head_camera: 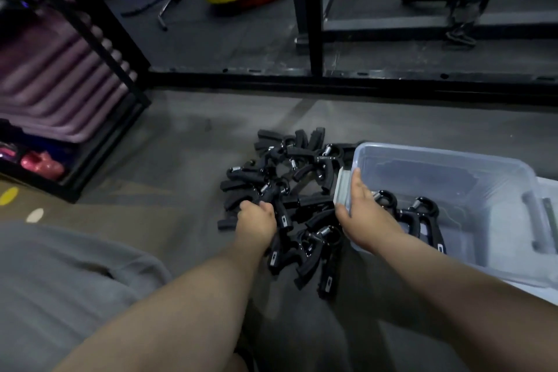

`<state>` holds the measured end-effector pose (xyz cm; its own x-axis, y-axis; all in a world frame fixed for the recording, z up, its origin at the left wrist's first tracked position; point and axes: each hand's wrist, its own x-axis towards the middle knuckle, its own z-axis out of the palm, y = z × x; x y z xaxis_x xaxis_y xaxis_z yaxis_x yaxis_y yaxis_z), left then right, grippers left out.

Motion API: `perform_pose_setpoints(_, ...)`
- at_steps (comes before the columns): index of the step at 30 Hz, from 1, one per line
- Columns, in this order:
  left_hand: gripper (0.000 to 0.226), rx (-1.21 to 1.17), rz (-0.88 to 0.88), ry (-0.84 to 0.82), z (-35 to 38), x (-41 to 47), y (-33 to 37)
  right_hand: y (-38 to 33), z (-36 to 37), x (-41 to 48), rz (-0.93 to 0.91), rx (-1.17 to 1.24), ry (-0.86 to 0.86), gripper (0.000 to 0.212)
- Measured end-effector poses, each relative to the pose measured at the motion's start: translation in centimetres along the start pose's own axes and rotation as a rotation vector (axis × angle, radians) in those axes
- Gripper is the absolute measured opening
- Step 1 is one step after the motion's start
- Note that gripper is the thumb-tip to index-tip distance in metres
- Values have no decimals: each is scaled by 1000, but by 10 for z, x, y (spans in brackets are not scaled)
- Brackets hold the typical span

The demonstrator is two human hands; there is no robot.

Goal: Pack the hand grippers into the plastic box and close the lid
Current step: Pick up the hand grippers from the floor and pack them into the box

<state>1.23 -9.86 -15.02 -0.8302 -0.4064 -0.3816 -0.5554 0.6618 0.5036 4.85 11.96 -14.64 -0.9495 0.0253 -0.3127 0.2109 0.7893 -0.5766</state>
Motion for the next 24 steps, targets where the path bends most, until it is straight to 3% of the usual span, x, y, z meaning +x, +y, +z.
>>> perform_pose_setpoints(7, 43, -219, 216, 165, -5, -33, 32, 2, -6, -6, 8, -29, -92, 88)
perform_pose_setpoints(15, 34, -200, 378, 101, -6, -81, 43, 6, -8, -34, 55, -54, -177, 79)
perform_pose_setpoints(18, 31, -202, 479, 146, -6, -98, 45, 2, -11, -44, 139, 61, -182, 73)
perform_pose_setpoints(21, 22, -105, 604, 129, -8, -111, 41, -12, -19, -48, 187, 259, -106, 47)
perform_pose_setpoints(24, 27, 50, 744, 111, -10, -123, 41, -30, -27, -52, 216, 622, -30, 57)
